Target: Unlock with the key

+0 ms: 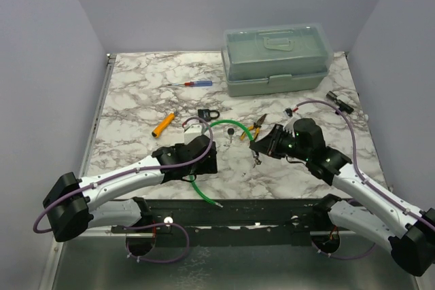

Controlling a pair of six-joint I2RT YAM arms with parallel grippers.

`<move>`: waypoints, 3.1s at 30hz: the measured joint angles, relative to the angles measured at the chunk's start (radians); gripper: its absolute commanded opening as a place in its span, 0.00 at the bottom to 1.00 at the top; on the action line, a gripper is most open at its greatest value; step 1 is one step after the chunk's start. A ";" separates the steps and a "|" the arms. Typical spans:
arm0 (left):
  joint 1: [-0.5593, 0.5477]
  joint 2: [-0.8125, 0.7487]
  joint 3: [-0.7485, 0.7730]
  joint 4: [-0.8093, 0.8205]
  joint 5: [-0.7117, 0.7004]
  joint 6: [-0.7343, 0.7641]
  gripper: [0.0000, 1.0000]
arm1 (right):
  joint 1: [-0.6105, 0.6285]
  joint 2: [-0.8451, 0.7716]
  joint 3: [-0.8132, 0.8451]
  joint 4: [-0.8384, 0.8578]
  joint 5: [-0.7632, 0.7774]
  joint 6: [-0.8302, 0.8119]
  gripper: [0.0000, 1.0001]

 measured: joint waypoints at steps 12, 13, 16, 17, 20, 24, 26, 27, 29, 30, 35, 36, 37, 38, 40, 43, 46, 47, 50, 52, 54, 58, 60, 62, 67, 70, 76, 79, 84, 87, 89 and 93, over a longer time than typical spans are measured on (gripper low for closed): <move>0.034 0.048 -0.084 -0.118 -0.133 -0.259 0.68 | 0.000 -0.056 -0.026 -0.049 0.063 0.007 0.00; 0.034 0.071 -0.084 -0.118 -0.137 -0.267 0.65 | 0.000 -0.056 -0.027 -0.049 0.063 0.008 0.00; 0.034 0.131 -0.082 -0.118 -0.141 -0.274 0.54 | 0.000 -0.059 -0.032 -0.049 0.063 0.011 0.00; 0.034 0.151 -0.082 -0.116 -0.143 -0.277 0.52 | 0.000 -0.060 -0.034 -0.049 0.063 0.012 0.00; 0.034 0.206 -0.081 -0.113 -0.151 -0.284 0.41 | 0.000 -0.069 -0.038 -0.051 0.063 0.012 0.00; 0.034 0.220 -0.077 -0.092 -0.158 -0.275 0.19 | 0.000 -0.083 -0.041 -0.053 0.063 0.012 0.00; 0.034 0.229 -0.075 -0.072 -0.161 -0.259 0.00 | 0.000 -0.085 -0.045 -0.053 0.063 0.012 0.00; 0.034 0.232 -0.073 -0.063 -0.162 -0.250 0.00 | 0.000 -0.085 -0.047 -0.054 0.063 0.012 0.00; 0.033 0.237 -0.069 -0.057 -0.162 -0.224 0.00 | 0.000 -0.086 -0.051 -0.054 0.062 0.011 0.00; 0.032 0.238 -0.068 -0.056 -0.161 -0.214 0.00 | 0.000 -0.086 -0.052 -0.054 0.062 0.011 0.00; 0.038 0.224 -0.069 -0.038 -0.162 -0.174 0.00 | 0.000 -0.088 -0.053 -0.050 0.048 0.003 0.00; 0.043 0.218 -0.069 -0.035 -0.164 -0.171 0.00 | 0.000 -0.087 -0.053 -0.046 0.042 0.000 0.00; 0.050 0.208 -0.068 -0.033 -0.167 -0.163 0.00 | 0.000 -0.086 -0.053 -0.040 0.034 -0.002 0.00; 0.060 0.192 -0.066 -0.035 -0.174 -0.153 0.00 | 0.000 -0.081 -0.053 -0.032 0.025 -0.005 0.00; 0.085 0.150 -0.058 -0.048 -0.191 -0.138 0.00 | 0.000 -0.061 -0.052 -0.003 0.006 -0.013 0.00; 0.138 0.082 -0.034 -0.067 -0.220 -0.108 0.00 | -0.001 -0.005 -0.044 0.045 -0.018 -0.025 0.00; 0.196 0.044 -0.003 -0.074 -0.251 -0.067 0.00 | -0.002 0.074 -0.016 0.105 -0.034 -0.027 0.00; 0.224 0.035 0.016 -0.075 -0.265 -0.053 0.00 | -0.002 0.107 -0.001 0.133 -0.038 -0.027 0.00; 0.285 0.050 0.076 -0.084 -0.303 0.008 0.00 | -0.003 0.195 0.050 0.183 -0.039 -0.036 0.00; 0.314 0.076 0.112 -0.082 -0.320 0.035 0.00 | -0.003 0.268 0.103 0.201 -0.035 -0.054 0.00; 0.341 0.112 0.146 -0.071 -0.332 0.073 0.00 | -0.006 0.357 0.177 0.207 -0.022 -0.085 0.00; 0.387 0.208 0.193 -0.027 -0.349 0.150 0.00 | -0.046 0.502 0.297 0.203 -0.008 -0.146 0.00; 0.414 0.266 0.214 -0.002 -0.349 0.190 0.00 | -0.080 0.570 0.354 0.182 -0.003 -0.190 0.00; 0.441 0.324 0.233 0.030 -0.344 0.226 0.00 | -0.103 0.626 0.397 0.154 0.006 -0.233 0.00; 0.485 0.443 0.277 0.087 -0.311 0.286 0.00 | -0.158 0.780 0.525 0.078 -0.010 -0.363 0.00; 0.499 0.513 0.314 0.106 -0.291 0.319 0.00 | -0.178 0.854 0.552 0.058 -0.014 -0.405 0.00; 0.509 0.654 0.369 0.136 -0.270 0.366 0.00 | -0.224 0.939 0.565 0.022 -0.014 -0.464 0.00; 0.517 0.692 0.374 0.138 -0.249 0.380 0.00 | -0.238 0.959 0.565 0.013 -0.014 -0.479 0.00; 0.525 0.712 0.399 0.139 -0.240 0.394 0.00 | -0.241 0.988 0.570 0.013 -0.018 -0.486 0.00; 0.527 0.718 0.407 0.138 -0.241 0.401 0.01 | -0.241 1.004 0.587 0.013 -0.027 -0.486 0.02; 0.528 0.728 0.419 0.137 -0.247 0.412 0.08 | -0.241 1.016 0.603 0.009 -0.029 -0.486 0.06; 0.529 0.757 0.453 0.121 -0.280 0.443 0.32 | -0.241 1.029 0.623 -0.007 -0.029 -0.486 0.12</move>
